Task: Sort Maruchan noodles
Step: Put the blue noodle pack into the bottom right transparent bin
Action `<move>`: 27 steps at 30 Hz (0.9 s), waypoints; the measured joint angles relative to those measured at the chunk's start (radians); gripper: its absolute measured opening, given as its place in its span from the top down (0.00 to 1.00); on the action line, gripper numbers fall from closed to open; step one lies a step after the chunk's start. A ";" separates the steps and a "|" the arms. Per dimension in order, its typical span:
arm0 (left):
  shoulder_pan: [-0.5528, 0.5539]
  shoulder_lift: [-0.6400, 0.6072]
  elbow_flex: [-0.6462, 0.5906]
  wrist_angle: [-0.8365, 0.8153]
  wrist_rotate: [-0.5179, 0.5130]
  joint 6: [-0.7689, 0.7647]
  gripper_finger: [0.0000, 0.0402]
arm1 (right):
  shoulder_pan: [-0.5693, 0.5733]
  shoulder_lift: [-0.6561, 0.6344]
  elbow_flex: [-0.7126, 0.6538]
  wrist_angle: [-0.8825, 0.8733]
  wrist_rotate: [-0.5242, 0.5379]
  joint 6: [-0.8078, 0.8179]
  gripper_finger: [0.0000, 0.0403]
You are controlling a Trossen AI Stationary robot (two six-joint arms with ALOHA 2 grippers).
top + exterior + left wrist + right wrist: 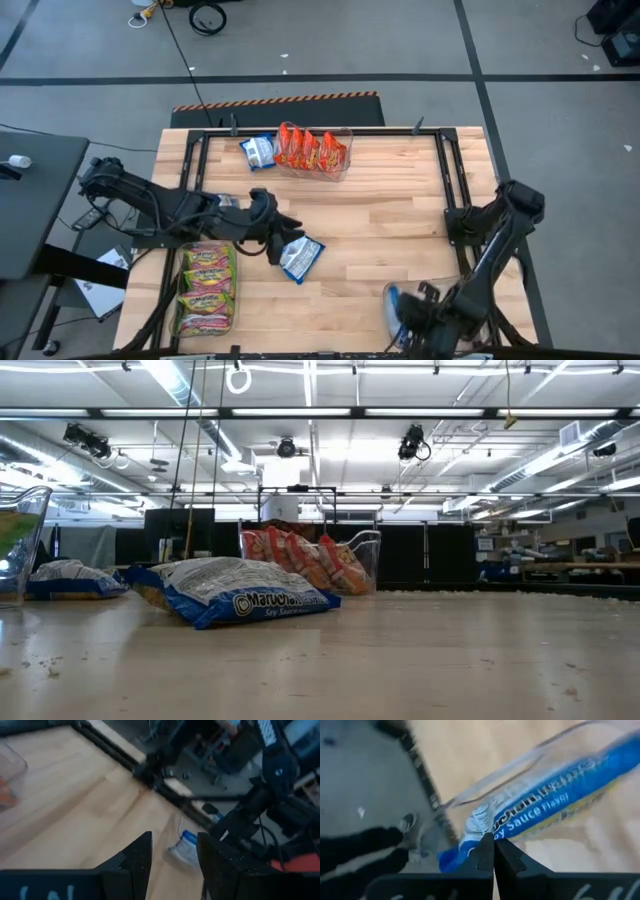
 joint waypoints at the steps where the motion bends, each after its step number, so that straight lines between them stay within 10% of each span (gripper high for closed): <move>1: -0.004 0.001 0.000 -0.012 0.017 0.000 0.60 | 0.000 0.022 0.000 0.035 -0.014 -0.026 0.99; 17: -0.005 0.016 0.000 -0.501 0.163 -0.147 0.60 | -0.039 -0.046 0.000 0.107 -0.039 -0.043 0.78; 27: -0.016 0.134 -0.002 -0.694 0.158 -0.153 0.60 | -0.207 -0.129 0.002 0.214 0.223 -0.513 0.73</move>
